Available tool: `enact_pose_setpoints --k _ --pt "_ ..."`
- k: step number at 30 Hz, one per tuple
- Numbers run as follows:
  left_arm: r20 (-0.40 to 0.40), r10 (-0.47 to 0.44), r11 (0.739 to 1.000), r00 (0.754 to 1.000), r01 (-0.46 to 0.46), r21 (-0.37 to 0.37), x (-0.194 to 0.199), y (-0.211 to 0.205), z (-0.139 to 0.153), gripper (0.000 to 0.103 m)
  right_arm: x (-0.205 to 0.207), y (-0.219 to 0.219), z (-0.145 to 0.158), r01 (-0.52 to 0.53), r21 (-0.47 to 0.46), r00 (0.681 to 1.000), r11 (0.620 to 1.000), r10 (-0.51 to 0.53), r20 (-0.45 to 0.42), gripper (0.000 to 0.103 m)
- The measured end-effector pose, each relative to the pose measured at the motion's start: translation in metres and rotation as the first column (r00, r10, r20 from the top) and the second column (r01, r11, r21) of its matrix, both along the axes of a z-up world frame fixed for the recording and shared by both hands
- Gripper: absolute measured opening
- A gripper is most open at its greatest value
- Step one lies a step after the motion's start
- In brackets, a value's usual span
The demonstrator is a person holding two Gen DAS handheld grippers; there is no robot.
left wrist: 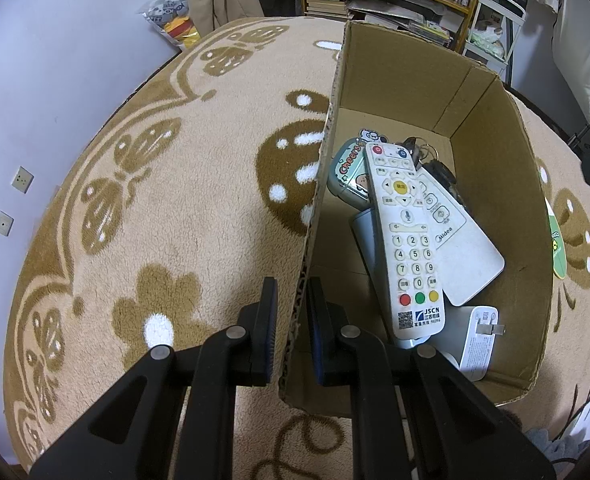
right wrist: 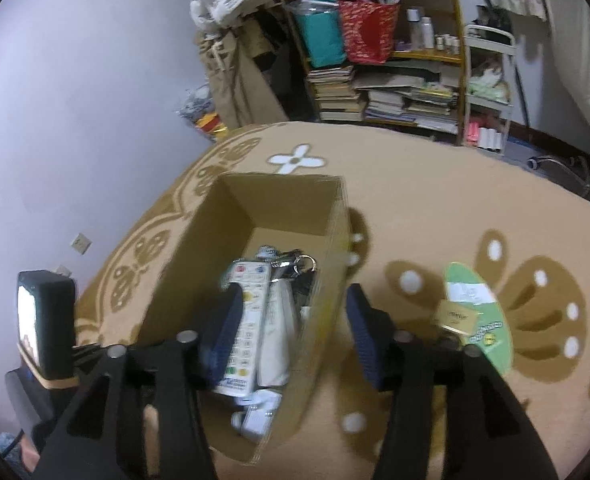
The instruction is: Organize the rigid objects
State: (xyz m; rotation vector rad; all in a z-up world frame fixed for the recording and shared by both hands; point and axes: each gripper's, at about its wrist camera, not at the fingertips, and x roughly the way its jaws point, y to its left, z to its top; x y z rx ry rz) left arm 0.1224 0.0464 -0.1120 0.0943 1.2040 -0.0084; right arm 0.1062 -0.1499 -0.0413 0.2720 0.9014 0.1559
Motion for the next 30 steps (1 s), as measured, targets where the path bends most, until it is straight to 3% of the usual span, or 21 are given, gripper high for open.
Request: enact_pose_setpoints --k 8,23,30 --pt "0.0 0.0 1.0 1.0 0.0 0.0 0.0 0.0 0.0 0.013 0.001 -0.038 -0.011 0.074 -0.029 0.997 0.997 -0.075 -0.015 0.068" --pt "0.0 0.0 1.0 1.0 0.0 0.003 0.0 0.0 -0.001 0.014 0.013 -0.072 -0.074 0.131 -0.087 0.979 0.988 -0.142 -0.144 0.068" --pt "-0.011 -0.002 1.0 1.0 0.002 0.012 0.003 0.0 -0.002 0.013 0.017 -0.069 -0.101 0.094 -0.119 0.977 0.988 -0.115 -0.181 0.057"
